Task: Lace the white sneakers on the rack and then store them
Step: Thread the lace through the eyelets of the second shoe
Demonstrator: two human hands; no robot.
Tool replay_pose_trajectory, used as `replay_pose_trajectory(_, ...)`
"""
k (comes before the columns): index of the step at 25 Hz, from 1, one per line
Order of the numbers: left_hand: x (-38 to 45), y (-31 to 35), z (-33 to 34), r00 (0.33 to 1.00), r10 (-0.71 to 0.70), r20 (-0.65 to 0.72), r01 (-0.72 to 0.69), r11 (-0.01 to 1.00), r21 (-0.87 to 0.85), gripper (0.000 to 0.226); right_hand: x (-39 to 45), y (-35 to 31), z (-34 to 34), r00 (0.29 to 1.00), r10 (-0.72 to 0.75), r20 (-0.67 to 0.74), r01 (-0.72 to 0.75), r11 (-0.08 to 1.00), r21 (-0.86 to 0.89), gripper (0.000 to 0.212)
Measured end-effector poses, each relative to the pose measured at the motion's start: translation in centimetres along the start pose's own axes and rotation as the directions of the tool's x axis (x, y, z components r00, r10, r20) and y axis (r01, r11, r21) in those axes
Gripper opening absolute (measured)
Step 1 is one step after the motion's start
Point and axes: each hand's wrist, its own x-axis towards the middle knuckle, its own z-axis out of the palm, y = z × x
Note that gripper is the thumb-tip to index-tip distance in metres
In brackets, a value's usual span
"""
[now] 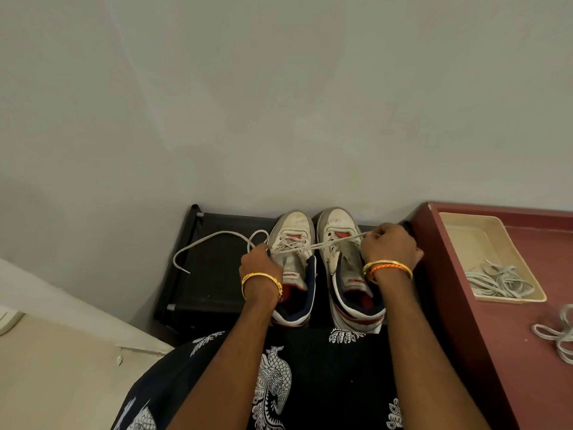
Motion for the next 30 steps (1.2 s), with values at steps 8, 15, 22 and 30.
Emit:
replay_pose_trajectory(8, 0.0, -0.2, 0.0, 1.0, 0.018, -0.001, -0.018, 1.0, -0.007, 0.028, -4.6, -6.3, 6.5, 0.745, -0.506, 0.434, 0.634, 0.74, -0.226, 0.025)
replay_pose_trajectory(15, 0.3, 0.0, 0.0, 1.0, -0.002, 0.013, 0.002, 1.0, 0.017, 0.028, -5.2, -6.7, 6.3, 0.824, -0.432, 0.366, 0.54, 0.793, -0.28, 0.023)
replay_pose_trajectory(22, 0.4, 0.1, -0.1, 0.999, -0.054, 0.003, 0.054, 0.998, 0.022, 0.032, -1.8, -4.3, -2.0, 0.96, -0.252, 0.122, 0.27, 0.949, -0.163, 0.015)
replay_pose_trajectory(30, 0.6, 0.2, -0.1, 0.996, 0.086, 0.023, -0.088, 0.992, 0.087, 0.031, -4.4, -4.3, 2.2, 0.898, -0.391, 0.203, 0.393, 0.919, 0.033, 0.043)
